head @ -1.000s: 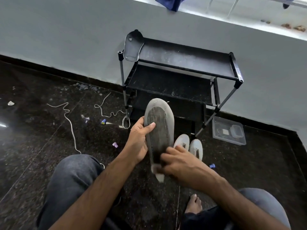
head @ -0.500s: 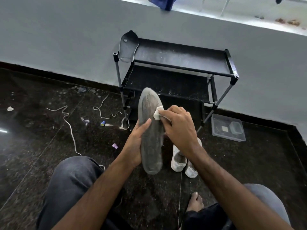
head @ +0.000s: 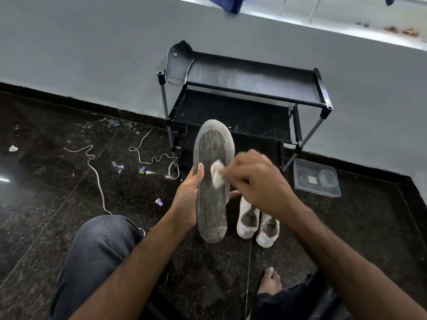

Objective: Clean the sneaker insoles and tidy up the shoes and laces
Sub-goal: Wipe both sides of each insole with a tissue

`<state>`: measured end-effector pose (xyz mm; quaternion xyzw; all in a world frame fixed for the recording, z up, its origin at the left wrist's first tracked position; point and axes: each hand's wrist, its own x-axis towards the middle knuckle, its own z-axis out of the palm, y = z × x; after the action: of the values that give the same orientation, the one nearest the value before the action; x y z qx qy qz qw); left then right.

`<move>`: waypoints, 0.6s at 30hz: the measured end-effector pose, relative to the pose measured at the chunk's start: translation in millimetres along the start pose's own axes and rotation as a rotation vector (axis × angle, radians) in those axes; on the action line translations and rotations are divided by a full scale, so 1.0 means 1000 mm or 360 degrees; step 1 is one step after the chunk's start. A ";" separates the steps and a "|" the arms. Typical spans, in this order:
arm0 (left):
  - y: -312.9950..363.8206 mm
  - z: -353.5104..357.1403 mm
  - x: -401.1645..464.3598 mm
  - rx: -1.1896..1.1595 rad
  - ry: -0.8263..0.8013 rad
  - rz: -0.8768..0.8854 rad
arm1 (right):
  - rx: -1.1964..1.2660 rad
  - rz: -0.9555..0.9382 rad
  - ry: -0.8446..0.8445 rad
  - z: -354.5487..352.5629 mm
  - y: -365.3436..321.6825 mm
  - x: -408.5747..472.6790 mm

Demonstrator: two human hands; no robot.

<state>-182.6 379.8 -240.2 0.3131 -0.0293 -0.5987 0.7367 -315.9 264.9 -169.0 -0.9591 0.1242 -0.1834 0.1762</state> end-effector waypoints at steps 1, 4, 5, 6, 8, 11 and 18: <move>-0.001 0.001 -0.001 0.0014 -0.0019 0.0017 | -0.0104 0.0109 0.0133 0.004 0.002 0.009; 0.001 -0.007 -0.001 -0.0011 0.0027 0.0008 | -0.0323 0.0077 0.0151 0.032 -0.008 0.009; 0.003 -0.011 0.000 -0.0017 0.0039 -0.0002 | -0.0322 -0.0015 0.0063 0.042 -0.016 -0.002; 0.006 -0.015 0.000 -0.0037 0.0020 -0.0007 | -0.0280 -0.0105 -0.0051 0.050 -0.024 -0.017; 0.008 -0.017 0.001 -0.0066 -0.0001 0.0049 | -0.0139 -0.0257 -0.0313 0.056 -0.039 -0.050; 0.005 -0.009 0.001 -0.0016 -0.0008 0.0120 | 0.0076 -0.0408 -0.0565 0.041 -0.038 -0.069; 0.005 -0.007 0.005 0.0039 -0.0012 0.0086 | 0.1036 0.0351 -0.0374 0.008 -0.020 -0.008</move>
<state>-174.3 378.7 -244.7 0.3189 -0.0477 -0.5794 0.7485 -317.0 287.7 -170.7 -0.8482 0.1409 -0.0818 0.5040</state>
